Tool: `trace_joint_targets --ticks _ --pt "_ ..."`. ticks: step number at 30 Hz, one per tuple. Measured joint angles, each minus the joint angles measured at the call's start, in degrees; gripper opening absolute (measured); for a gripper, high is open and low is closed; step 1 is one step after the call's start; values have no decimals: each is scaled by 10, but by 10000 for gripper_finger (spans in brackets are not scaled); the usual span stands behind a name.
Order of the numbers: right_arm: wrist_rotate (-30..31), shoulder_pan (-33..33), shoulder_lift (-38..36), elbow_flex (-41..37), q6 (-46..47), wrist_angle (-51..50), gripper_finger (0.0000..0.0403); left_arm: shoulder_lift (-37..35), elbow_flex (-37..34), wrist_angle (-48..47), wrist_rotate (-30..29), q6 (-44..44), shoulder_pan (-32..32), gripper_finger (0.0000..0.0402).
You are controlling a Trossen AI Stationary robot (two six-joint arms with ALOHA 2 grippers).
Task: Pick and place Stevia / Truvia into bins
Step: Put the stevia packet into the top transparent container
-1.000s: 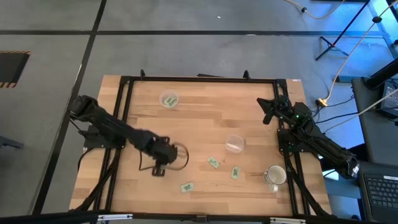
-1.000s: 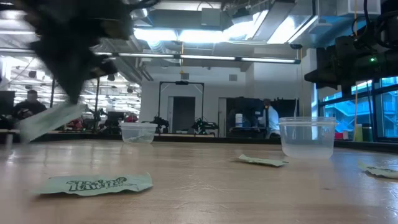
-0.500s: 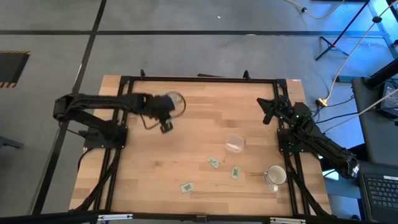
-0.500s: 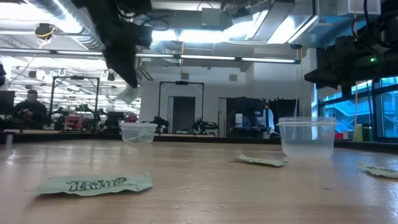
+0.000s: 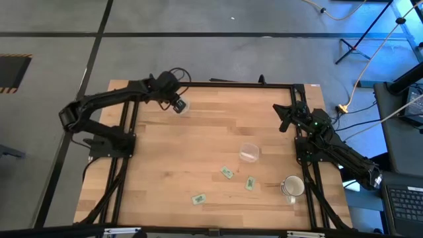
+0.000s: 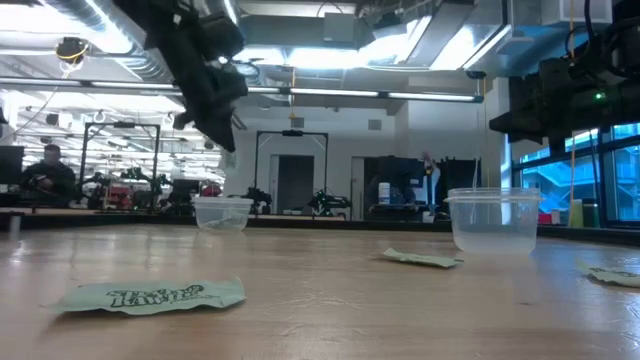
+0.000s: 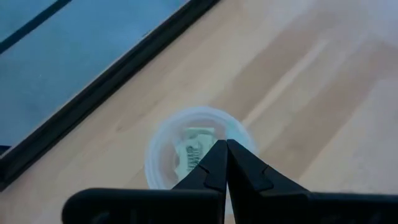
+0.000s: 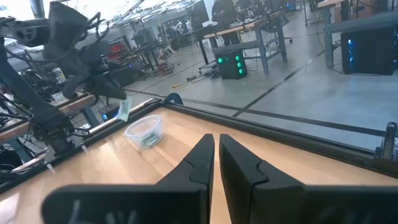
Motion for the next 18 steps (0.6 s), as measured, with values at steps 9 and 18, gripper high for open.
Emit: trace_joint_targets --ticks 9,18 --pt "0 0 0 0 0 0 30 96 0 19 14 15 36 1" --pt "0 0 0 0 0 0 30 161 0 33 -12 22 58 12"
